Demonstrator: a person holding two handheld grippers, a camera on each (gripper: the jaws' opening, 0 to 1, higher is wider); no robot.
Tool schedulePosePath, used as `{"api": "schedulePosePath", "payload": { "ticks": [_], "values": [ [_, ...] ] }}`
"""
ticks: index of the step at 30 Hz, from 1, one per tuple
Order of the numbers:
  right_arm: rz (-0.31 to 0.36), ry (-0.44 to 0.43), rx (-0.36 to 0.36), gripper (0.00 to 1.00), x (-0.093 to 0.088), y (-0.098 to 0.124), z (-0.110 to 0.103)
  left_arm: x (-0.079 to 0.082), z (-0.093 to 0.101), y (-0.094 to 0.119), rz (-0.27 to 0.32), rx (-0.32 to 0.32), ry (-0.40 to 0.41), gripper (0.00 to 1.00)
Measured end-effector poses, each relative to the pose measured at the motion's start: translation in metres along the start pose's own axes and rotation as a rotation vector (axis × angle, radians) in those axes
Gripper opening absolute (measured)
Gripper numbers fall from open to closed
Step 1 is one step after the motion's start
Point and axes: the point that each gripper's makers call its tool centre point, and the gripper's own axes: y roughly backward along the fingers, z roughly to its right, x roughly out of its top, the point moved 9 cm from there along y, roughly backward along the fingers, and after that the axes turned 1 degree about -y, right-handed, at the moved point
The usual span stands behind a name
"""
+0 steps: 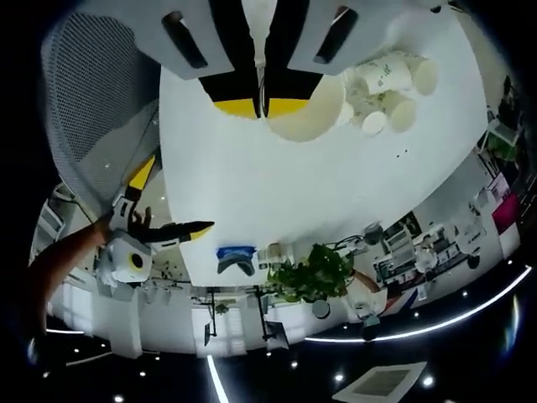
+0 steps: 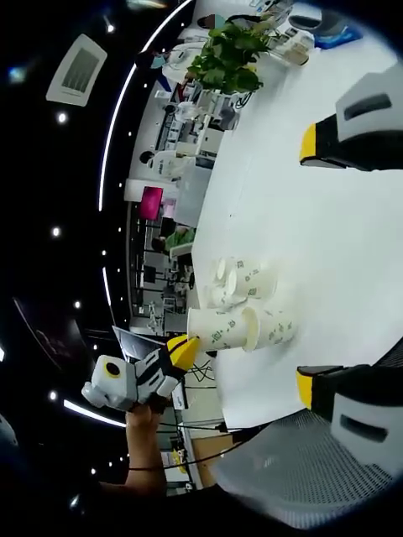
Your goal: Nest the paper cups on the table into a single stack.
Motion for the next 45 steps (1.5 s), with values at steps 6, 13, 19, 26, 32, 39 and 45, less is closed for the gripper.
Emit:
{"api": "schedulePosePath", "payload": {
  "ticks": [6,13,19,26,32,39,45],
  "values": [
    [0.000,-0.001,-0.007,0.99,-0.001,0.000,0.001,-0.008,0.003,-0.012,-0.028,-0.019,0.008,0.00],
    [0.002,-0.004,-0.013,0.99,0.000,0.001,0.001,-0.017,0.007,-0.022,-0.066,-0.035,0.005,0.00],
    [0.005,-0.007,-0.022,0.98,0.000,0.002,0.002,-0.025,0.007,-0.030,-0.085,-0.049,0.029,0.00],
    [0.002,-0.007,-0.027,0.98,-0.001,0.002,0.003,-0.031,0.009,-0.039,-0.106,-0.064,0.047,0.00],
    [0.001,-0.007,-0.033,0.97,-0.001,0.002,0.003,-0.039,0.010,-0.049,-0.114,-0.095,0.078,0.00],
    [0.009,-0.013,-0.035,0.97,0.000,0.002,0.004,-0.044,0.014,-0.057,-0.131,-0.112,0.079,0.00],
    [0.005,-0.014,-0.034,0.97,0.000,0.002,0.004,-0.050,0.019,-0.063,-0.164,-0.119,0.041,0.01]
  ]
}}
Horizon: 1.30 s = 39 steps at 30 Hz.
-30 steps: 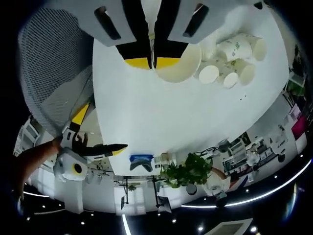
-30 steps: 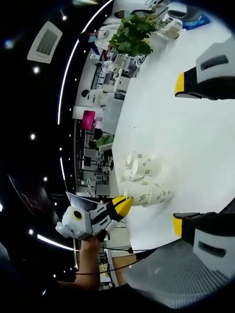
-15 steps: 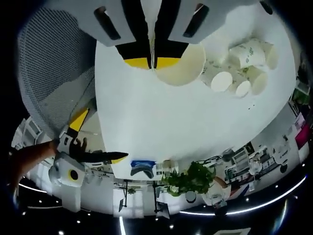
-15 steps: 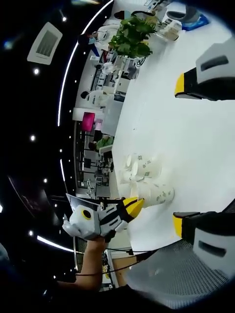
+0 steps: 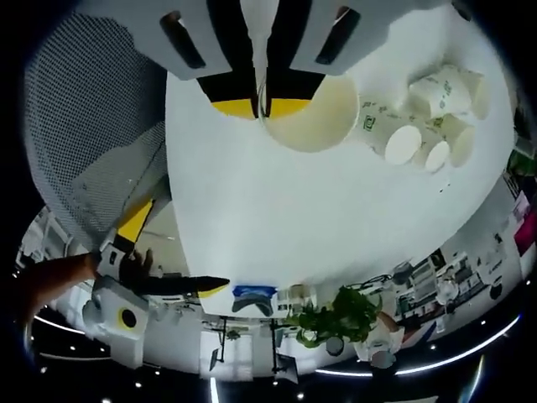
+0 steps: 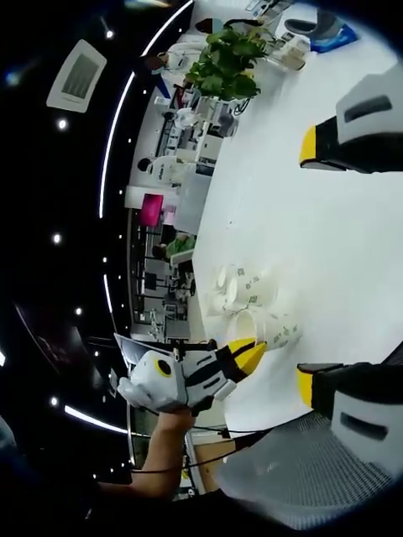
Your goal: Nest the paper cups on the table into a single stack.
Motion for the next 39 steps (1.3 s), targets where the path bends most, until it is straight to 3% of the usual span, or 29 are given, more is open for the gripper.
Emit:
{"api": "schedulePosePath", "payload": {
  "ticks": [12,23,29,32,39],
  "values": [
    [-0.009,0.005,0.018,0.97,-0.001,-0.001,-0.001,0.003,0.001,0.000,0.004,0.014,0.004,0.05],
    [-0.011,0.005,0.031,0.97,-0.001,-0.002,-0.003,0.011,-0.011,0.022,0.130,0.078,0.074,0.25],
    [-0.007,0.004,0.024,0.97,-0.001,-0.001,-0.003,0.012,-0.029,0.039,0.212,0.139,0.124,0.31],
    [-0.004,0.001,0.019,0.97,-0.001,-0.001,-0.002,0.013,-0.043,0.050,0.257,0.192,0.186,0.36],
    [0.001,-0.001,0.015,0.97,0.000,0.000,-0.002,-0.007,-0.082,0.069,0.269,0.298,0.233,0.43]
  ]
}}
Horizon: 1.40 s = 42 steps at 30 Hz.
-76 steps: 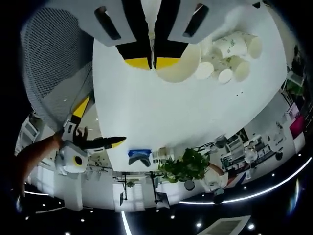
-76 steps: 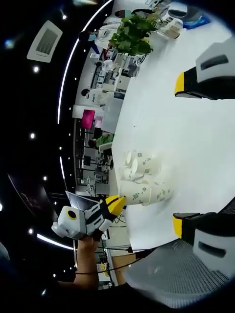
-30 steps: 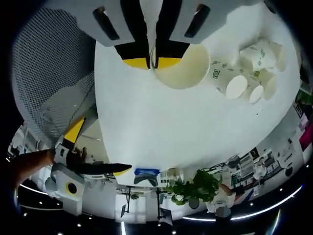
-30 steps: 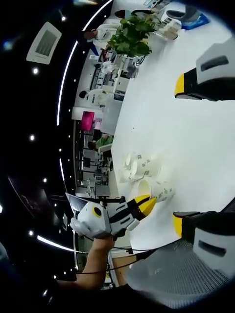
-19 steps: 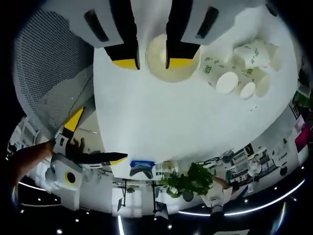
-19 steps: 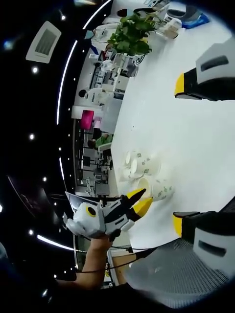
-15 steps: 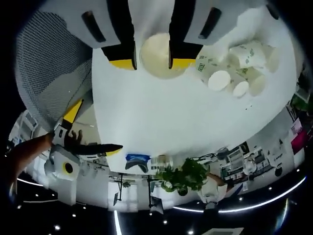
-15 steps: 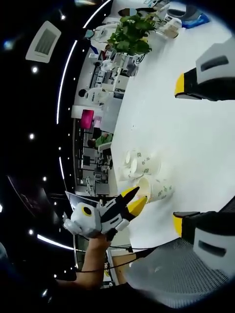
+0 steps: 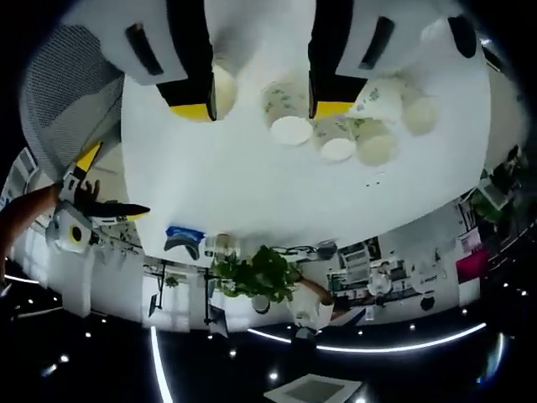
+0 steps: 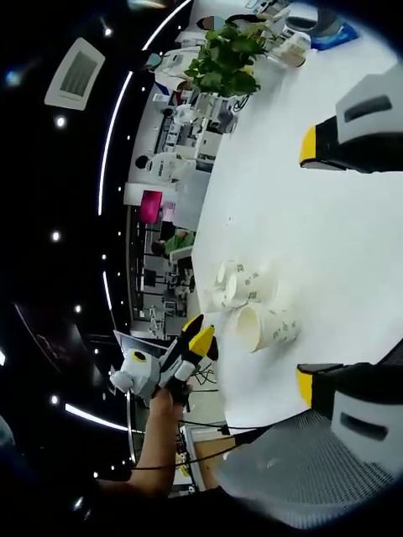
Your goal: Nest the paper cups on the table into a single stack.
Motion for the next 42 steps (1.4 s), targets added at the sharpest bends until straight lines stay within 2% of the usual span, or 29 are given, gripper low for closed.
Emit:
{"api": "schedulePosePath", "payload": {
  "ticks": [8,16,24,28,31,37,42],
  "values": [
    [0.000,0.000,-0.008,0.97,0.000,0.000,0.001,-0.004,-0.051,0.003,0.001,0.096,0.015,0.42],
    [-0.003,0.001,-0.012,0.97,0.000,0.000,0.001,-0.004,-0.084,-0.006,-0.002,0.188,0.010,0.38],
    [-0.009,0.001,-0.017,0.97,0.000,0.000,0.002,-0.014,-0.115,-0.019,-0.018,0.234,0.067,0.29],
    [-0.014,0.002,-0.017,0.97,0.000,0.000,0.002,-0.015,-0.122,-0.026,-0.022,0.256,0.077,0.24],
    [-0.016,0.001,-0.020,0.96,-0.001,0.000,0.002,-0.021,-0.133,-0.035,-0.043,0.272,0.071,0.19],
    [-0.017,-0.003,-0.024,0.96,-0.001,0.000,0.003,-0.022,-0.142,-0.041,-0.063,0.272,0.083,0.14],
    [-0.023,-0.004,-0.025,0.96,-0.002,0.000,0.003,-0.022,-0.141,-0.044,-0.096,0.255,0.076,0.10]
  ]
}}
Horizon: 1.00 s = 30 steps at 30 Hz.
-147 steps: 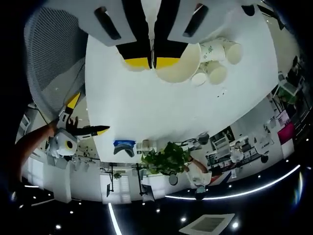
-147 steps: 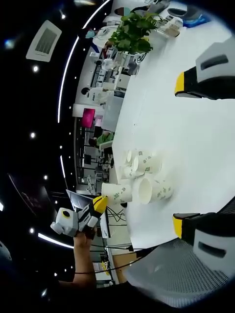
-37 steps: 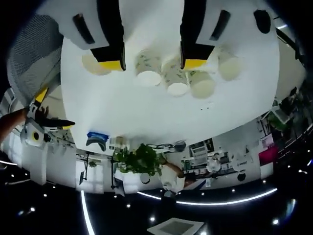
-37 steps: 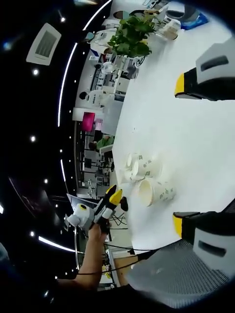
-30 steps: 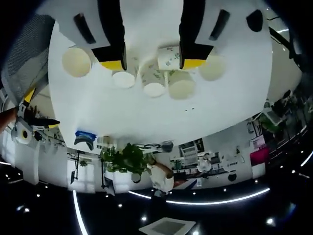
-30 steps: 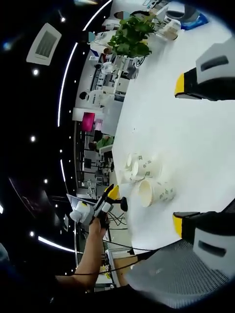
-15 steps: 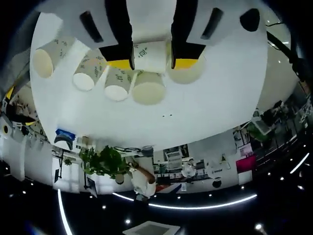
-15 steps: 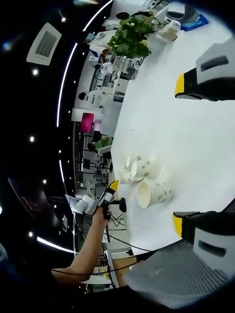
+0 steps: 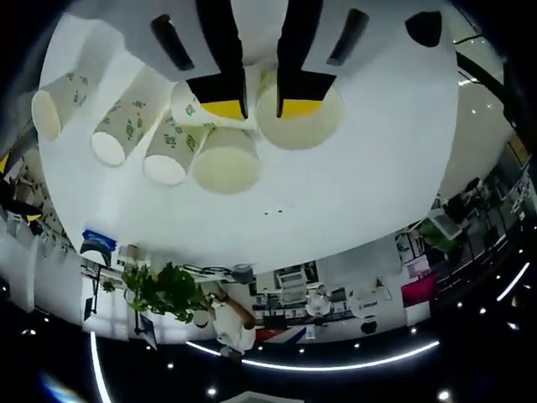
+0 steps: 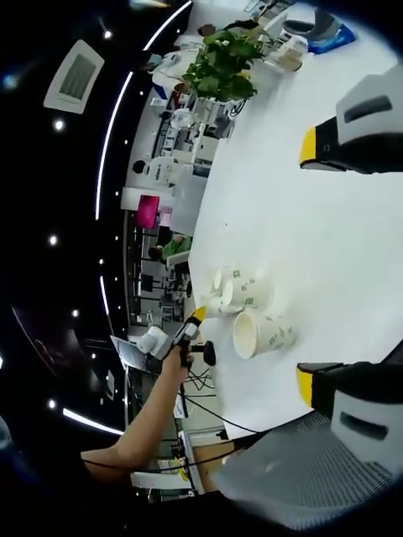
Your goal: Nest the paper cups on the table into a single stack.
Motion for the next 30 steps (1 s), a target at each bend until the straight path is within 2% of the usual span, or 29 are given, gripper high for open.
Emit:
{"api": "schedulePosePath", "payload": {
  "ticks": [3,7,13,23,27,30],
  "values": [
    [0.001,-0.002,-0.004,0.96,0.000,0.000,0.000,0.000,-0.002,-0.007,-0.022,-0.008,-0.014,0.06],
    [-0.001,-0.002,-0.004,0.96,0.000,0.000,0.000,0.001,-0.003,-0.005,-0.029,-0.008,-0.019,0.00],
    [-0.010,0.002,0.008,0.96,-0.001,-0.001,-0.001,-0.002,-0.008,-0.004,-0.036,-0.009,-0.023,0.00],
    [-0.005,0.001,0.019,0.96,0.000,-0.001,-0.003,-0.003,-0.002,0.018,-0.049,0.004,-0.073,0.00],
    [-0.004,0.004,0.024,0.96,0.000,-0.001,-0.003,-0.006,-0.004,0.019,-0.053,0.007,-0.077,0.00],
    [-0.002,0.006,0.025,0.96,0.000,-0.001,-0.003,-0.005,-0.002,0.029,-0.050,0.011,-0.082,0.00]
  ]
}}
